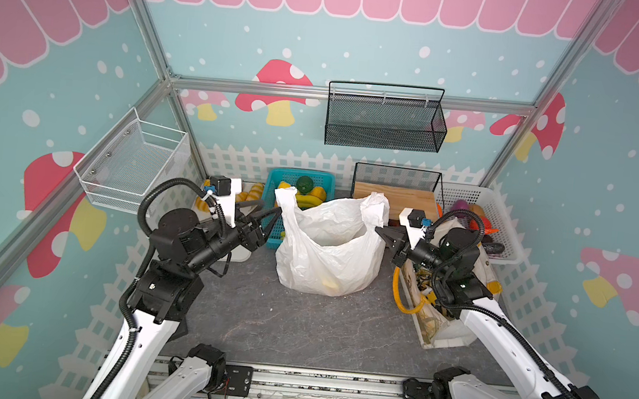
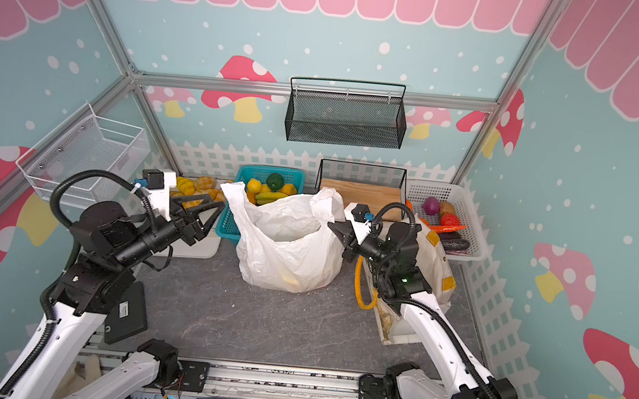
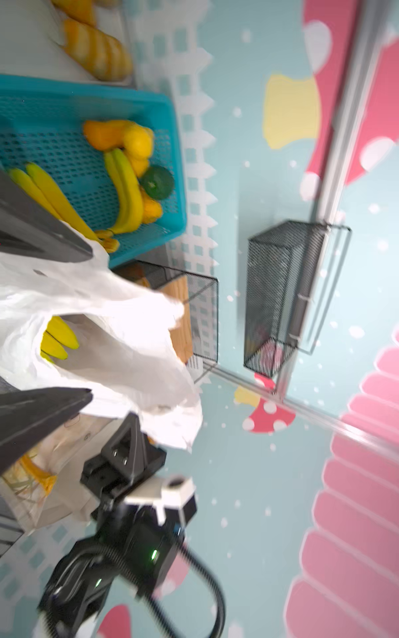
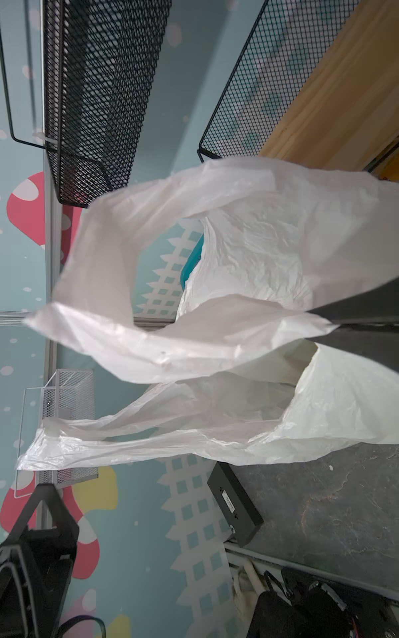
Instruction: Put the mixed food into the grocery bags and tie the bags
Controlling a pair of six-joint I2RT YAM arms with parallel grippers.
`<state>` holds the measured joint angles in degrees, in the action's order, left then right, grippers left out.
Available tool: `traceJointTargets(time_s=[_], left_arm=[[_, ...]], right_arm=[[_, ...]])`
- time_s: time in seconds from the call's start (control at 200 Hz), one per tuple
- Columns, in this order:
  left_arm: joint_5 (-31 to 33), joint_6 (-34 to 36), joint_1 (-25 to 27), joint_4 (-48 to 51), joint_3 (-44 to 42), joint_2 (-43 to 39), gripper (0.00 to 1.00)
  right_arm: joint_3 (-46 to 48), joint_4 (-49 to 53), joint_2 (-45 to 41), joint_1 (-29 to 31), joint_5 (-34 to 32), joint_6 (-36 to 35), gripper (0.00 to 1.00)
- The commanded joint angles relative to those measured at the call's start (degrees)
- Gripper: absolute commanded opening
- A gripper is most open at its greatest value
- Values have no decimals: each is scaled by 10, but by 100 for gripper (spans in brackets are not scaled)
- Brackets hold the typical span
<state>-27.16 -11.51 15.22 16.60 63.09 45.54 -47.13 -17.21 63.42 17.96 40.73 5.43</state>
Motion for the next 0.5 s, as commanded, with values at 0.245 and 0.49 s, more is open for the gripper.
traceJointTargets(time_s=[0.245,0.49], left_arm=[[-19,320,242,128,144,139,61],[35,455,263,193,295,289,69]], right_arm=[[-16,-14,13,-14,101,13,0],[-15,-19,14,-21,121,11,0]])
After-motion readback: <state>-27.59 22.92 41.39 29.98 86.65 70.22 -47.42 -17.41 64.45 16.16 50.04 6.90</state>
